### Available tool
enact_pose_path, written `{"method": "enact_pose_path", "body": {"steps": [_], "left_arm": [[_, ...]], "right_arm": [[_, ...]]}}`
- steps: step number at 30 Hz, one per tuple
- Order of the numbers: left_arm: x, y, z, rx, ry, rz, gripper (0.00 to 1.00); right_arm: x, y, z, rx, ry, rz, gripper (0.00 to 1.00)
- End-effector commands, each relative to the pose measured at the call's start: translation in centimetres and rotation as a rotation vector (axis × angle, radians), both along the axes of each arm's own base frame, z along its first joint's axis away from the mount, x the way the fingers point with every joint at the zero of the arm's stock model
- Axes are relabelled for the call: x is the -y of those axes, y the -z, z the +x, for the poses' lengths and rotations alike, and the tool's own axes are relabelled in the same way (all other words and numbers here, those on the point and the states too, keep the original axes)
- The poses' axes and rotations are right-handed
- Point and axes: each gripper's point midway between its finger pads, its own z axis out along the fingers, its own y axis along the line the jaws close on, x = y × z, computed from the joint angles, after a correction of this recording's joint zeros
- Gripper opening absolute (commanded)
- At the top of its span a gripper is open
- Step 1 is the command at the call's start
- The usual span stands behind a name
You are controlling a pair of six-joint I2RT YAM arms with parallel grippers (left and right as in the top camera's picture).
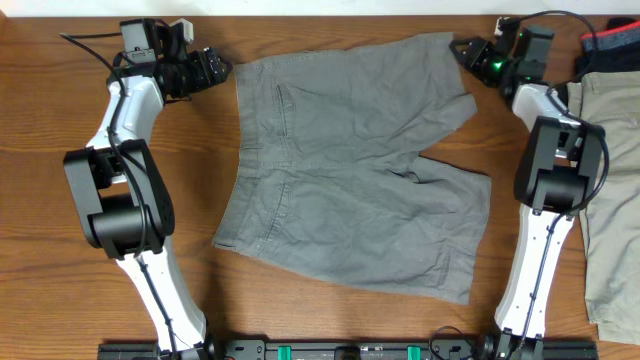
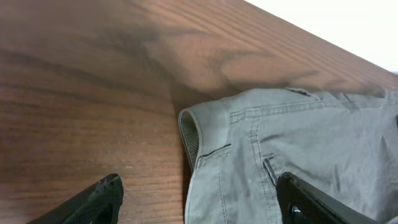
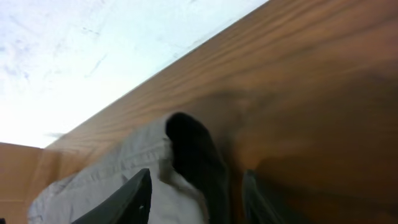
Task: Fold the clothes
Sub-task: 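Move both grippers to the far corners of the shorts' waistband, then grasp the far waistband corners with both grippers and lift them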
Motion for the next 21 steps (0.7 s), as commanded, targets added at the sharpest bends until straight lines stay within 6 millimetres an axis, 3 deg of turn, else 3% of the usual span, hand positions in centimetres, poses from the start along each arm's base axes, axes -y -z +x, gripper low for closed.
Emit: {"method": "enact_pose_path", "body": {"steps": [1, 5, 9, 10, 13, 16, 21], "left_arm": [[0.1, -1.1, 0.3, 0.021, 0.005, -0.013, 0.8], [0.1, -0.8, 0.0, 0.002, 0.005, -0.017, 0.8], [0.2, -0.5, -0.4, -0.02, 0.004, -0.02, 0.8], [0.2, -0.5, -0.4, -0.02, 0.005, -0.02, 0.8], [0.1, -0.6, -0.3, -0.012, 0.004, -0.018, 0.8], [0.1, -0.6, -0.2, -0.01, 0.003, -0.015, 0.8], [0.1, -0.7, -0.1, -0.004, 0.005, -0.012, 0.8]], "right_arm": [[-1.5, 1.5, 0.3, -0.026, 0.0, 0.025, 0.47], [-2.0, 2.2, 0.7, -0.03, 0.029, -0.011, 0.49], [-2.0, 1.5, 1.2, 0.011, 0.036, -0.02, 0.47], [-2.0, 1.4, 1.3, 0.02, 0.036, -0.02, 0.43], [-2.2, 0.8, 1.3, 0.042, 0.009, -0.004, 0.2], [-2.6, -0.9, 1.1, 0.095, -0.054, 0.053, 0.01], [-3.0, -5.5, 0.9, 0.211, -0.138, 0.164, 0.01]]}}
